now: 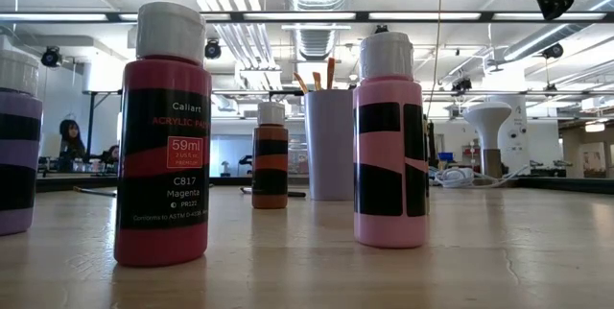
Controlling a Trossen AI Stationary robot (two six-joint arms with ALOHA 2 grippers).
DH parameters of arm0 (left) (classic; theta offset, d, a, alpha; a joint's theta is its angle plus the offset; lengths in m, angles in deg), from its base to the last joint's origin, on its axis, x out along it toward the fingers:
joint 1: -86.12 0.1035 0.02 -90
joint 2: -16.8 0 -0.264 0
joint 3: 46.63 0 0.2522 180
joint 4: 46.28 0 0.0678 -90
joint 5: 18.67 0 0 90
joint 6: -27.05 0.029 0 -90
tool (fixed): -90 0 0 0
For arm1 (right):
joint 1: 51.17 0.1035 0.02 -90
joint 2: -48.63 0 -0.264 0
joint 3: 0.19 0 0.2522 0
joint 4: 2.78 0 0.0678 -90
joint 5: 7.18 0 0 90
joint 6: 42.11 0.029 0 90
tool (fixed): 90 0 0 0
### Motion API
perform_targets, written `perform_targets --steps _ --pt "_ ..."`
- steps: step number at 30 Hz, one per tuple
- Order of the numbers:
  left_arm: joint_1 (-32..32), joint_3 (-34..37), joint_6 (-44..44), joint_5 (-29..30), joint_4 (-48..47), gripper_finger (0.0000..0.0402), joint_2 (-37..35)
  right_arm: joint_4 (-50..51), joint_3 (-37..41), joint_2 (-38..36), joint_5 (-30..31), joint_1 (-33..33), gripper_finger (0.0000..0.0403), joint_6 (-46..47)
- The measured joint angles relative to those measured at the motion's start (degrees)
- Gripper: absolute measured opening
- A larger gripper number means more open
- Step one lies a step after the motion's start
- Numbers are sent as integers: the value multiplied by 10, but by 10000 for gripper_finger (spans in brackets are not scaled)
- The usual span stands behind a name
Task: Pick & Place Paint Supplies
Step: Put the gold paint brush into the purple cup
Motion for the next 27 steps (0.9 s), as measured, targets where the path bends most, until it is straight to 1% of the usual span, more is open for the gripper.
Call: perform_targets --steps 2,4,6,10,12,14,17,19,20,23,24,25,27 --pt "0 0 39 21 0 81 3 0 0 0 0 0 8 0" --pt "0 0 52 53 4 81 7 0 0 0 0 0 8 0" --pt "0 0 75 66 3 81 10 0 0 0 0 0 8 0" --pt "-2 0 231 65 -17 81 22 0 0 0 0 0 8 0" --pt "-2 0 274 75 -23 81 35 0 0 0 0 0 8 0" --pt "-2 0 294 109 -22 81 51 0 0 0 0 0 8 0" --pt "-2 0 332 193 -14 81 74 0 0 0 0 0 8 1" --pt "-1 0 359 270 -5 81 85 0 0 0 0 0 8 0" --pt "-1 0 377 311 0 81 91 0 0 0 0 0 8 0" --pt "-1 1 440 466 -1 81 101 0 0 0 0 0 8 0" --pt "-1 -3 456 510 -3 81 102 0 0 0 0 0 8 0" --pt "0 -6 475 541 -14 81 106 0 0 0 0 0 8 0" --pt "1 -13 502 580 -49 87 114 0 0 0 0 0 8 0"
